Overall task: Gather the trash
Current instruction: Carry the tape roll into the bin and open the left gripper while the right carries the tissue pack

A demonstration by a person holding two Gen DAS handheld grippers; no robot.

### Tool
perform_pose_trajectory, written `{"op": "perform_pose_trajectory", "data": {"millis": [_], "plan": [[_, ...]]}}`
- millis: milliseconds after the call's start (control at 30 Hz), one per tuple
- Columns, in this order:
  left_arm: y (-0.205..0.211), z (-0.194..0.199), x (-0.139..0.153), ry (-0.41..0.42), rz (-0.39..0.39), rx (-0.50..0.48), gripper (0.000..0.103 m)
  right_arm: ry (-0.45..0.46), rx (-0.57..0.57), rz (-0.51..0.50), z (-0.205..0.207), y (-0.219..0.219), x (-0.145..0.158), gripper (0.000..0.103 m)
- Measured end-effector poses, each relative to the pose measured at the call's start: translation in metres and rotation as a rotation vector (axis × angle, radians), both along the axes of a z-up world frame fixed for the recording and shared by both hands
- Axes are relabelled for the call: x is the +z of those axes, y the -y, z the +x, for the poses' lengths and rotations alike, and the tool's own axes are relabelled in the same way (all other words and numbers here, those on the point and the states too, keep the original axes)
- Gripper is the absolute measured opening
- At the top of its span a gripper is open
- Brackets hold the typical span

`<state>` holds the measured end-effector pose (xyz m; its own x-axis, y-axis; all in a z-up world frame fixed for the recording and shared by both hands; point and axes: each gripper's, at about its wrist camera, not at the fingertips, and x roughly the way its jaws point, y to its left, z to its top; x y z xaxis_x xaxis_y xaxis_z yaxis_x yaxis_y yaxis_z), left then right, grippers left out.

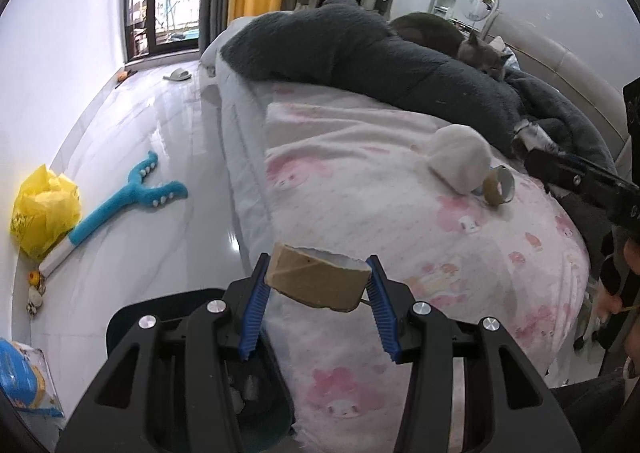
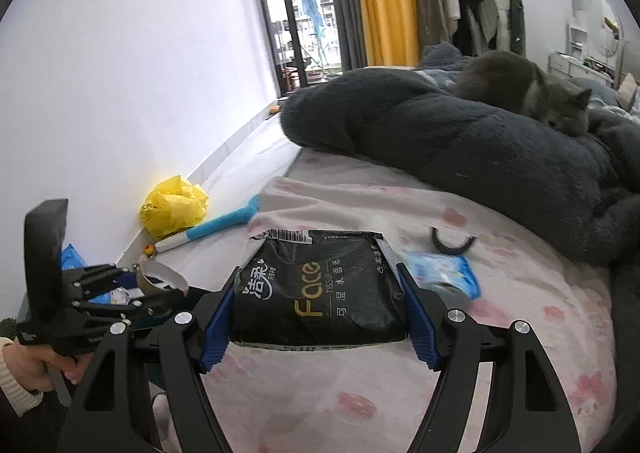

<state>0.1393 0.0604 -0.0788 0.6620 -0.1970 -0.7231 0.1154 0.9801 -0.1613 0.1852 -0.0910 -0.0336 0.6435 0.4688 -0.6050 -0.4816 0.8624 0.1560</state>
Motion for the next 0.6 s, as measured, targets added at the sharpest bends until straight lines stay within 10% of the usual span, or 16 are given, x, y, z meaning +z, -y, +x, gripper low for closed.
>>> {"op": "perform_pose_trajectory", "data": {"millis": [600], "plan": [[-0.092, -0.008, -0.073, -0.163, -0.037, 0.157, 0.05, -0.023, 0.141, 0.043, 0.002, -0.096, 0.002, 0.074]]}}
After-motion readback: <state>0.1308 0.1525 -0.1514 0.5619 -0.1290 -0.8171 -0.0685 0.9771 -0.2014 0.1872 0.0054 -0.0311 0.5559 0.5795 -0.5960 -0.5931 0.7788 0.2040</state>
